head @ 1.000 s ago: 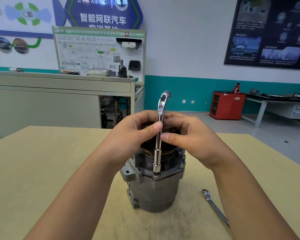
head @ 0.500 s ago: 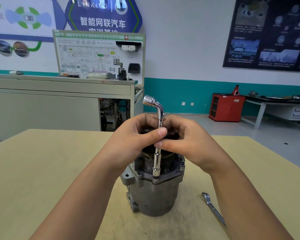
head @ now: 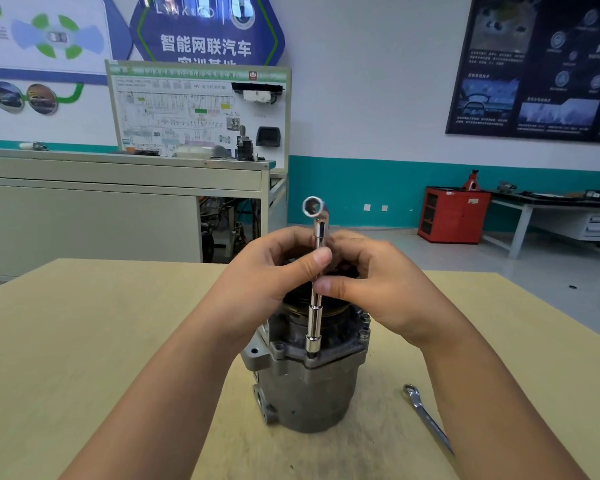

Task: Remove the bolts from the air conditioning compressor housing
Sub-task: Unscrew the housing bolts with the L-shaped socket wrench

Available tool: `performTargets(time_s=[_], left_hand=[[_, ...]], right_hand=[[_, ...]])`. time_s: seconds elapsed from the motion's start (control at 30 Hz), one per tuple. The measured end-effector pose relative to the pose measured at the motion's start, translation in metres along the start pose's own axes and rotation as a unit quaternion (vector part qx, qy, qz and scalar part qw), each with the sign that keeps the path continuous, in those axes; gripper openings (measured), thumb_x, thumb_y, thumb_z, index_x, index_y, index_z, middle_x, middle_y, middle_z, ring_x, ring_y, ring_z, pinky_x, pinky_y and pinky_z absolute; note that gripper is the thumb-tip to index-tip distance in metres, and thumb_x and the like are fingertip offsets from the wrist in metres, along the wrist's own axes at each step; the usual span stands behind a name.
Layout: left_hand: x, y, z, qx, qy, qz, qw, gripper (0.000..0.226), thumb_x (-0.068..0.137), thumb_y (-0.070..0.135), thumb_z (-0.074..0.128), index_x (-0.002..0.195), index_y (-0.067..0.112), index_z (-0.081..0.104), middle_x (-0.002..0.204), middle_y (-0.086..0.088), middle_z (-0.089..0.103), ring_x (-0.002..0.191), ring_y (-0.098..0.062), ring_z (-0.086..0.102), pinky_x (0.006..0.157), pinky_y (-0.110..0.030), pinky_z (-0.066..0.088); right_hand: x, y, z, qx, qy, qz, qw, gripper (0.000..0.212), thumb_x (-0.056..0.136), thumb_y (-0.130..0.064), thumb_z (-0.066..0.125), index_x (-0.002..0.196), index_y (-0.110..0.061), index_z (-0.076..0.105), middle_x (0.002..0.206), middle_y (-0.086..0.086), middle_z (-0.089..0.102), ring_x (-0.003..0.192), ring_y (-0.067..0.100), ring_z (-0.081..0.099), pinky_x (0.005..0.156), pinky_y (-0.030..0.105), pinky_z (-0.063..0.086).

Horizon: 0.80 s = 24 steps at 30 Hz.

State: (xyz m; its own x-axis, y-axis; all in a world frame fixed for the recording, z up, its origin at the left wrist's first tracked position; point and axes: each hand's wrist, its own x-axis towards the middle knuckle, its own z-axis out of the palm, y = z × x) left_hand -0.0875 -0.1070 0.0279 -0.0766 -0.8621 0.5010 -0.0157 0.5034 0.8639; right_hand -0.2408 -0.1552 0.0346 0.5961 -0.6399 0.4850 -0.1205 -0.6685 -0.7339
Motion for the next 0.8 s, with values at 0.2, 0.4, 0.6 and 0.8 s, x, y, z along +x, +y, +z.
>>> performTargets(time_s=[0.2, 0.4, 0.6, 0.8], left_hand=[[0.0006, -0.0007, -0.0029, 0.022, -0.011, 0.003, 1.0, 0.03, 0.078, 0.029, 0.057, 0.101, 0.016, 0.07, 0.105, -0.001, 0.072, 0.101, -0.01, 0.065, 0.08, -0.013, 0.047], [0.0011, -0.0025, -0.0018, 0.009, 0.015, -0.014, 1.0, 0.034, 0.07, 0.03, 0.063, 0.094, 0.006, 0.067, 0.087, 0.003, 0.071, 0.082, -0.006, 0.065, 0.069, -0.012, 0.048], [0.0005, -0.001, 0.001, -0.008, 0.028, -0.008, 1.0, 0.023, 0.062, 0.028, 0.069, 0.077, 0.013, 0.063, 0.082, 0.006, 0.07, 0.079, -0.006, 0.065, 0.066, -0.013, 0.048], [0.0003, -0.0009, 0.0021, -0.019, 0.031, -0.01, 0.999, 0.025, 0.061, 0.028, 0.071, 0.079, 0.012, 0.063, 0.085, 0.004, 0.071, 0.079, -0.006, 0.067, 0.065, -0.014, 0.049]], right_hand=[[-0.0012, -0.0021, -0.0012, 0.014, -0.016, 0.0, 1.0, 0.026, 0.083, -0.004, 0.066, 0.098, -0.025, 0.068, 0.108, 0.005, 0.062, 0.104, 0.014, 0.061, 0.098, 0.041, 0.047], [-0.0011, -0.0017, -0.0011, 0.001, -0.018, -0.004, 1.0, 0.016, 0.079, -0.016, 0.067, 0.094, -0.023, 0.07, 0.104, 0.0, 0.061, 0.1, 0.01, 0.061, 0.093, 0.033, 0.049], [0.0009, 0.0026, 0.0002, -0.012, 0.008, 0.013, 1.0, 0.025, 0.07, -0.019, 0.08, 0.09, -0.014, 0.065, 0.093, -0.009, 0.065, 0.09, 0.01, 0.064, 0.084, 0.035, 0.054], [0.0022, 0.0023, 0.0021, -0.019, 0.016, -0.002, 1.0, 0.017, 0.074, -0.012, 0.077, 0.086, -0.01, 0.065, 0.091, -0.003, 0.064, 0.086, 0.006, 0.062, 0.078, 0.023, 0.051]])
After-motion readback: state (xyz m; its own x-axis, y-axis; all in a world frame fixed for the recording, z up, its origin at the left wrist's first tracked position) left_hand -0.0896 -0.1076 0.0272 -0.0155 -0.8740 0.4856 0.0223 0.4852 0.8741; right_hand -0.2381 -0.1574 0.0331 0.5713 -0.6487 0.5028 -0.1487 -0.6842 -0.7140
